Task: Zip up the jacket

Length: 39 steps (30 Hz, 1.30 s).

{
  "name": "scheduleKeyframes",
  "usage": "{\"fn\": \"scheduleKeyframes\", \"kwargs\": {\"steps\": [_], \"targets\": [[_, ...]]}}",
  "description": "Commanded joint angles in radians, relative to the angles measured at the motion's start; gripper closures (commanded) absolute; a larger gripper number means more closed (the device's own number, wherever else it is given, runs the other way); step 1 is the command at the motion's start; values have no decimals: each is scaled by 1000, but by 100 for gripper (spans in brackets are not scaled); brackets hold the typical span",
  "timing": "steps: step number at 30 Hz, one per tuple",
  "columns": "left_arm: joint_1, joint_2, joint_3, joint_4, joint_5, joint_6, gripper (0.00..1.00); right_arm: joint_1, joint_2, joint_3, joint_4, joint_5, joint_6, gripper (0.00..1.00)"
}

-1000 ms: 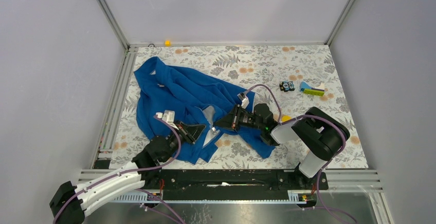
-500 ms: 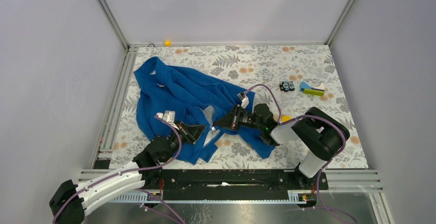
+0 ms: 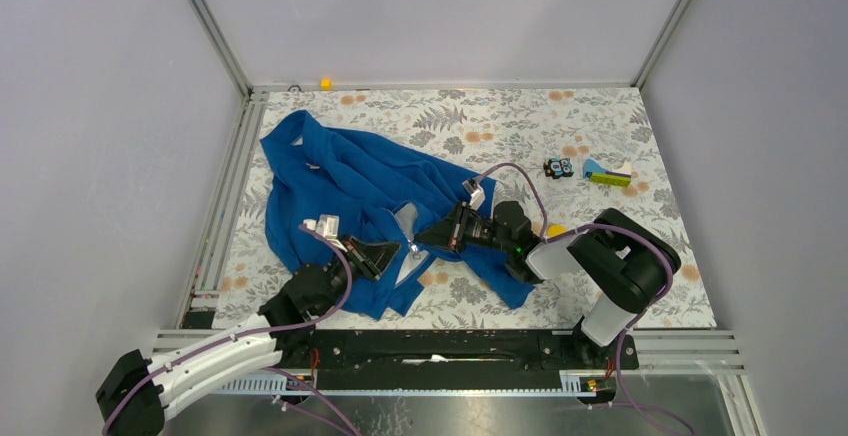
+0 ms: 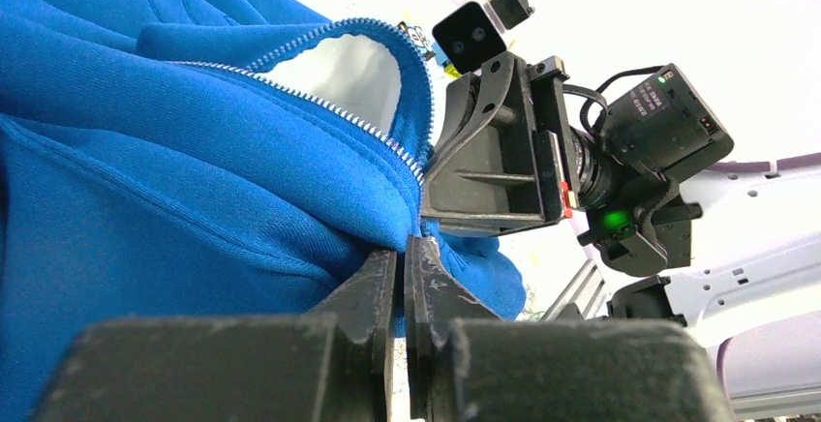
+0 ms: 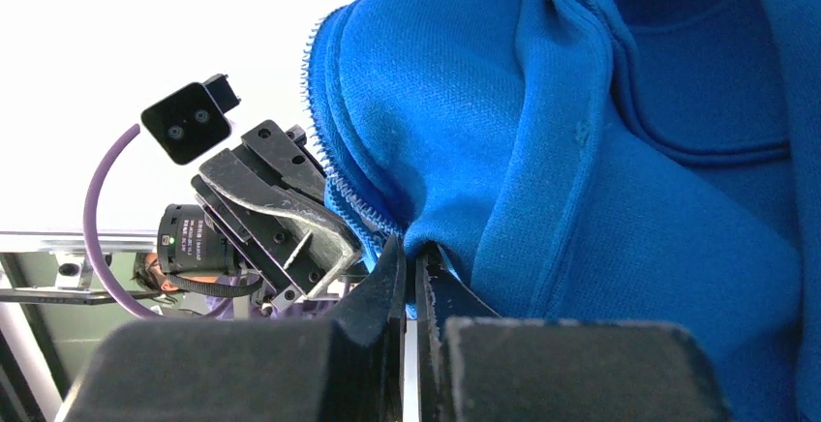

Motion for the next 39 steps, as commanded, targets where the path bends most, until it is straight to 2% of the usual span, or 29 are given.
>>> {"fn": "scheduleKeyframes", "kwargs": {"steps": [1, 12, 19, 24, 31, 33, 37, 39], "targets": [[-1, 8, -20, 95, -5, -8, 100, 12, -31, 51, 57, 35, -1, 100], [-2, 52, -20, 160, 3, -16, 100, 15, -35, 68, 80, 58, 31, 100], [-2, 52, -47, 163, 7, -25, 100, 13, -32, 59, 161, 71, 60, 100], [-1, 52, -48, 160, 25, -28, 100, 14, -68, 62, 90, 63, -4, 100], [0, 81, -56, 214, 70, -56, 100, 15, -64, 68, 93, 33, -8, 100], [0, 83, -62, 234, 78, -75, 97, 16, -64, 67, 89, 32, -10, 100], [-1, 78, -80, 278, 82, -119, 84, 18, -64, 66, 84, 34, -12, 100], [0, 76, -80, 286, 89, -123, 81, 20, -67, 68, 72, 34, -16, 100]]}}
